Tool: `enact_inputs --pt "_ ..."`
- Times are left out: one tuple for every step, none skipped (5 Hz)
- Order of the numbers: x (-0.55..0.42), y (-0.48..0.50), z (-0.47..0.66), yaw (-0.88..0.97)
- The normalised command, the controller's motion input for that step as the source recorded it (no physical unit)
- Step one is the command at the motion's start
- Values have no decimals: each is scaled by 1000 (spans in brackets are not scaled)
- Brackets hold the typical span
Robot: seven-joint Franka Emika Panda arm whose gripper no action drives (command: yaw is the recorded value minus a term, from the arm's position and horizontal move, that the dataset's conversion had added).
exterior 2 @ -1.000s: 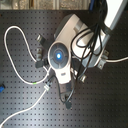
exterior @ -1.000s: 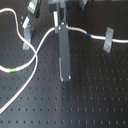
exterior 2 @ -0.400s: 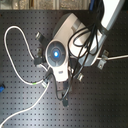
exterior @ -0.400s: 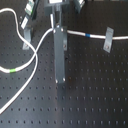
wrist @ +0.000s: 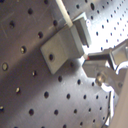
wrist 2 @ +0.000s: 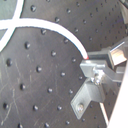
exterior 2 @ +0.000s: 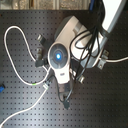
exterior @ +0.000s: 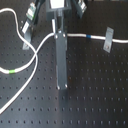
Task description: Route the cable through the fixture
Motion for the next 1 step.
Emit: enact_inputs --pt "-37 251 633 0"
